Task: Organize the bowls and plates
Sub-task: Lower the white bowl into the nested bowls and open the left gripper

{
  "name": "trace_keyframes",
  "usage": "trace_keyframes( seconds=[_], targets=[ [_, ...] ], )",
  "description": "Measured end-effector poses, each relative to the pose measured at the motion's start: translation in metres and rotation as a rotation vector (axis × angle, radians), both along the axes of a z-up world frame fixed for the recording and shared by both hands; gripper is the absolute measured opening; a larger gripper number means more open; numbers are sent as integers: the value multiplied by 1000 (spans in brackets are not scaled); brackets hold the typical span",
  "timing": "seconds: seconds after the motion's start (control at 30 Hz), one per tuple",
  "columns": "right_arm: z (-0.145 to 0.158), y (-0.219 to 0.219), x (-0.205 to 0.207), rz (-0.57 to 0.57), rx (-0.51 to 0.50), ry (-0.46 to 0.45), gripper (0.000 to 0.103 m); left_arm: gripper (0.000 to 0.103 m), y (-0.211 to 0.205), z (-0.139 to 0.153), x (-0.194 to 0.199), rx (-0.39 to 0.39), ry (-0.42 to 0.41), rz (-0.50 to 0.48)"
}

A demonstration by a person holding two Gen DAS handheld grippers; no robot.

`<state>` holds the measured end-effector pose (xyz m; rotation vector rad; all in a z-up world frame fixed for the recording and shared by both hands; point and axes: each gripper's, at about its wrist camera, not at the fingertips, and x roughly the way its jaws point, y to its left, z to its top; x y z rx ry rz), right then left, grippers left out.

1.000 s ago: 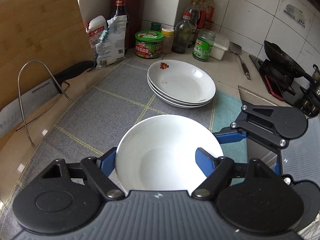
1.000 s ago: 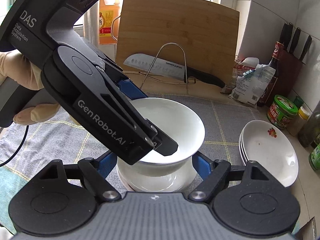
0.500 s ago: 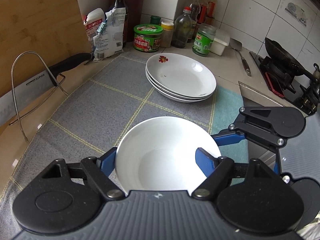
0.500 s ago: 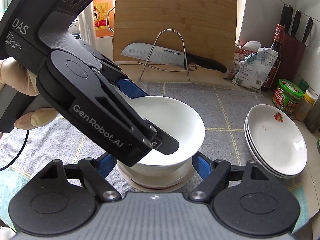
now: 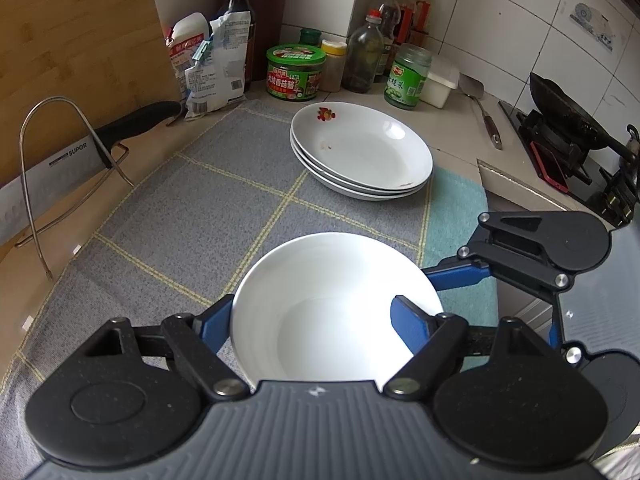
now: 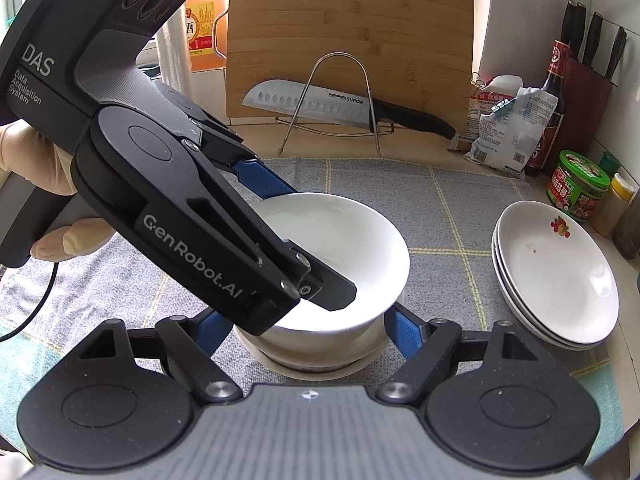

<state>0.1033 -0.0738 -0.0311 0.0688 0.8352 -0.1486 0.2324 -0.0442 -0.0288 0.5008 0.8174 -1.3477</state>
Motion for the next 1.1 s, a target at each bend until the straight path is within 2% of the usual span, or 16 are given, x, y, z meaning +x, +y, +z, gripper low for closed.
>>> trace_keyframes(
  seconds=[0.47,0.6,0.63,0.67,0.83,0.9,1.1],
  targets=[
    [0,-1,0,-3,0,-3,86,82,0,-2,1,-6,5,1],
    [-2,0,-1,-6,-16,-5,95,86,1,-1,1,-22,-11,4],
    [-1,0,-2,-6,-14,-19,102,87,2,0,2,-28,-10,9],
    [2,0,-4,-5,-9,-34,103,89,4,2,3,-37,-8,15],
    [7,-4,-7,-12,-15,-52,103,91,19,12,7,-87,-26,65],
    [6,-6,-10,-12,-9,-56,103,96,29,16,8,-115,-31,90],
    [2,-6,-21,-4,1,-63,103,97,60,13,4,-150,-33,155]
  ],
)
